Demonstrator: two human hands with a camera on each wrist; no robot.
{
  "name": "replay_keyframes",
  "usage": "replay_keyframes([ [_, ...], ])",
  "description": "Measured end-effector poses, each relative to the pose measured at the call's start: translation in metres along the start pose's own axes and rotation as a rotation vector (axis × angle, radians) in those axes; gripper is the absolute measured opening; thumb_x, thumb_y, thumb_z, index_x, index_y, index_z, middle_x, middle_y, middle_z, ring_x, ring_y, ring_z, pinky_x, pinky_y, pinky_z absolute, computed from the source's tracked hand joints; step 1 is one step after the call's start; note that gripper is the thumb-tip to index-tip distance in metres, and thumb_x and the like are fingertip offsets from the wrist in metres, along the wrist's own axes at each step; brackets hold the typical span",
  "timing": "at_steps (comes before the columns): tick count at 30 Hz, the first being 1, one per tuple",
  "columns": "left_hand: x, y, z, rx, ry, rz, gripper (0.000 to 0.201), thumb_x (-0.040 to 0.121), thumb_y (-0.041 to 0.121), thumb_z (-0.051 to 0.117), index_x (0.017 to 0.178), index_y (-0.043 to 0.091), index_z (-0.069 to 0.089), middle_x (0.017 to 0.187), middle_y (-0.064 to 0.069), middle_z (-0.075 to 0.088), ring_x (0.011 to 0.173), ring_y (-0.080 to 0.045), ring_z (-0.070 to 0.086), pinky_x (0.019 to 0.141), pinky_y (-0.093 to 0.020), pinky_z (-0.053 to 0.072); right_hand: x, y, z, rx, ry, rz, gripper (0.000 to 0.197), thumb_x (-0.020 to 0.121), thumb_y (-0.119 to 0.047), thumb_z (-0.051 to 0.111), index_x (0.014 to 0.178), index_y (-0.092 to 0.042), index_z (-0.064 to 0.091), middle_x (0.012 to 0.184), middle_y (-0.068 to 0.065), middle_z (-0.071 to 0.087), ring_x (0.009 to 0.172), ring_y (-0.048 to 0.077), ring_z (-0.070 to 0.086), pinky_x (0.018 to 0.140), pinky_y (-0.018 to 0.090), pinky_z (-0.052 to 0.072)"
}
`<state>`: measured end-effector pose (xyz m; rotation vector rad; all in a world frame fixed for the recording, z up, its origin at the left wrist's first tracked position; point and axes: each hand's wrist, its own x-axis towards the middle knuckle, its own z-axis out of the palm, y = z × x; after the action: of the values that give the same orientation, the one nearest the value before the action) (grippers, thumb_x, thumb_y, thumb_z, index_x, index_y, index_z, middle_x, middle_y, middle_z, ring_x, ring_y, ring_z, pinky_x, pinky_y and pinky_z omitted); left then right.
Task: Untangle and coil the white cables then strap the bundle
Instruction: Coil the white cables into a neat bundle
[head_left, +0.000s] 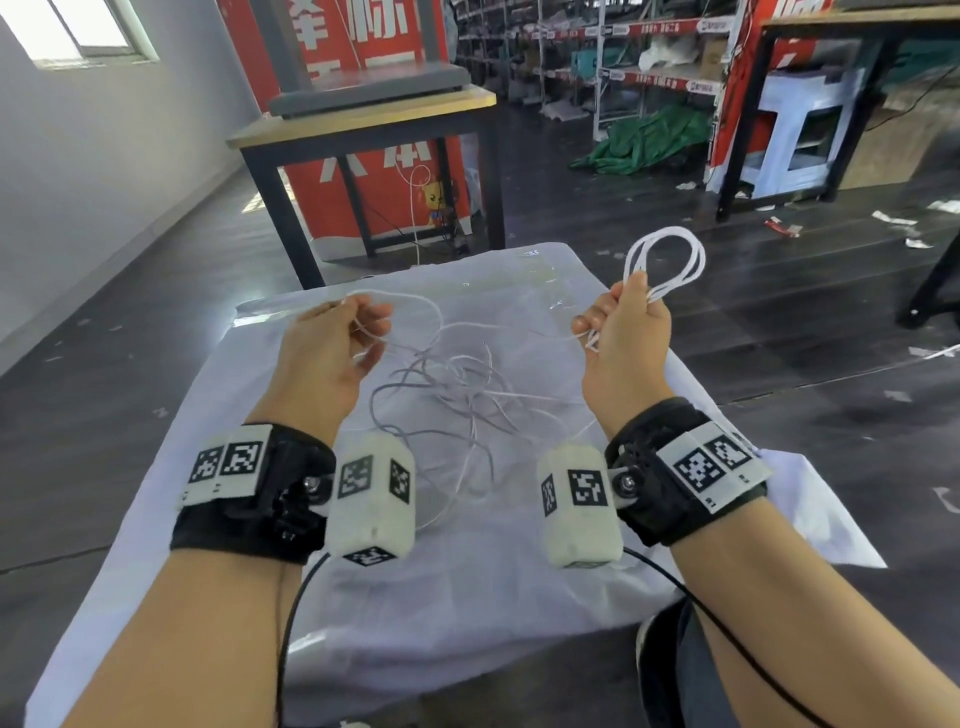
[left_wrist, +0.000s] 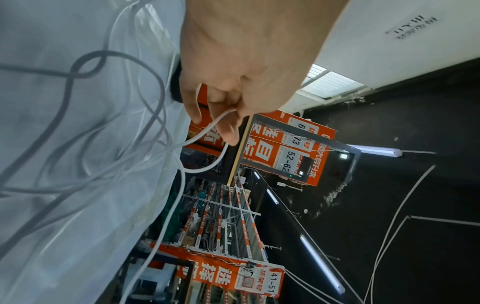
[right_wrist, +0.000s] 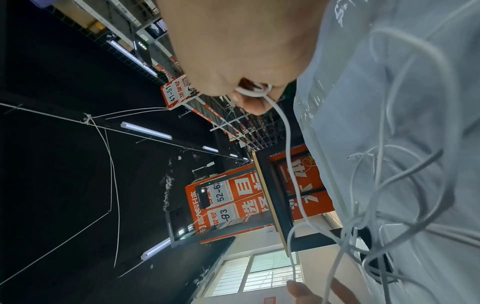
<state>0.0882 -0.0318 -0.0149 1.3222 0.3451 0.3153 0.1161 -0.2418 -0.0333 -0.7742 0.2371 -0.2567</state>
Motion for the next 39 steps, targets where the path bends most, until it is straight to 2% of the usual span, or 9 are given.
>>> replay_keyframes([
  [6, -0.007, 0.006, 0.004, 0.049, -0.132, 0.026, 0.023, 0.100, 0.011, 0.047, 0.088, 0.008, 0.066, 0.072, -0.001, 0.072, 0.060, -0.010, 0.062, 0.070, -0.029, 0.058, -0.002, 0.004, 0.000, -0.122, -0.056, 0.079, 0.035, 0.102, -0.024, 0.038, 0.069, -0.015, 0.038, 0.050, -0.006, 0.030, 0.040, 0.009, 0.028, 0.046, 0.023, 0.032],
  [14, -0.015, 0.009, 0.020, 0.234, -0.249, 0.074, 0.021, 0.100, 0.020, 0.049, 0.104, 0.014, 0.069, 0.100, -0.002, 0.071, 0.073, -0.009, 0.063, 0.078, -0.029, 0.056, -0.017, 0.017, 0.002, -0.674, -0.597, 0.269, 0.032, 0.103, -0.026, 0.040, 0.073, -0.015, 0.042, 0.052, -0.007, 0.033, 0.041, 0.006, 0.029, 0.047, 0.020, 0.033],
  [19, -0.022, 0.010, 0.027, 0.344, -0.259, 0.202, 0.021, 0.099, 0.020, 0.052, 0.112, 0.014, 0.068, 0.112, 0.001, 0.066, 0.063, -0.004, 0.061, 0.074, -0.025, 0.058, -0.023, 0.021, -0.001, -0.927, -0.783, 0.427, 0.031, 0.102, -0.026, 0.041, 0.074, -0.014, 0.042, 0.048, -0.008, 0.034, 0.039, 0.006, 0.028, 0.042, 0.017, 0.030],
  [25, -0.024, 0.011, 0.030, 0.455, -0.229, 0.264, 0.020, 0.097, 0.025, 0.055, 0.113, 0.022, 0.068, 0.112, 0.006, 0.063, 0.064, -0.004, 0.062, 0.071, -0.021, 0.057, -0.030, 0.020, -0.001, -1.140, -0.931, 0.381, 0.032, 0.103, -0.025, 0.038, 0.073, -0.015, 0.042, 0.059, -0.003, 0.035, 0.048, 0.009, 0.029, 0.048, 0.019, 0.030],
  [31, -0.036, 0.011, 0.031, 0.948, -0.672, 0.332, 0.023, 0.093, 0.036, 0.057, 0.104, 0.025, 0.075, 0.096, 0.002, 0.073, 0.075, -0.016, 0.066, 0.081, -0.029, 0.056, -0.025, 0.026, 0.002, -0.995, -0.795, 0.328, 0.031, 0.103, -0.021, 0.036, 0.075, -0.014, 0.047, 0.057, -0.004, 0.031, 0.049, 0.010, 0.023, 0.048, 0.022, 0.025],
  [33, -0.037, 0.011, 0.032, 1.093, -0.608, 0.410, 0.033, 0.090, 0.050, 0.055, 0.089, 0.026, 0.077, 0.088, 0.000, 0.074, 0.086, -0.027, 0.068, 0.087, -0.041, 0.054, -0.024, 0.026, 0.001, -0.927, -0.763, 0.313, 0.031, 0.101, -0.019, 0.037, 0.072, -0.015, 0.046, 0.058, -0.002, 0.029, 0.051, 0.011, 0.022, 0.051, 0.024, 0.024],
  [35, -0.035, 0.014, 0.031, 1.020, -0.401, 0.492, 0.035, 0.090, 0.051, 0.055, 0.080, 0.026, 0.077, 0.081, 0.006, 0.074, 0.080, -0.018, 0.069, 0.084, -0.038, 0.055, -0.025, 0.026, 0.001, -0.876, -0.753, 0.283, 0.031, 0.102, -0.022, 0.040, 0.072, -0.015, 0.041, 0.059, -0.001, 0.027, 0.049, 0.010, 0.022, 0.050, 0.023, 0.024],
  [37, -0.026, 0.013, 0.026, 0.882, -0.205, 0.559, 0.023, 0.090, 0.044, 0.059, 0.090, 0.027, 0.075, 0.089, 0.013, 0.071, 0.081, -0.004, 0.066, 0.084, -0.033, 0.055, -0.025, 0.025, 0.001, -0.838, -0.763, 0.256, 0.034, 0.103, -0.023, 0.039, 0.070, -0.017, 0.036, 0.059, -0.002, 0.027, 0.048, 0.009, 0.023, 0.051, 0.023, 0.025],
  [39, -0.017, 0.009, 0.019, 0.838, -0.180, 0.489, 0.028, 0.089, 0.041, 0.063, 0.115, 0.031, 0.064, 0.111, 0.018, 0.063, 0.099, 0.001, 0.058, 0.090, -0.029, 0.050, -0.025, 0.025, 0.000, -0.843, -0.803, 0.224, 0.035, 0.103, -0.026, 0.038, 0.070, -0.017, 0.034, 0.058, -0.004, 0.029, 0.049, 0.009, 0.025, 0.052, 0.023, 0.028],
])
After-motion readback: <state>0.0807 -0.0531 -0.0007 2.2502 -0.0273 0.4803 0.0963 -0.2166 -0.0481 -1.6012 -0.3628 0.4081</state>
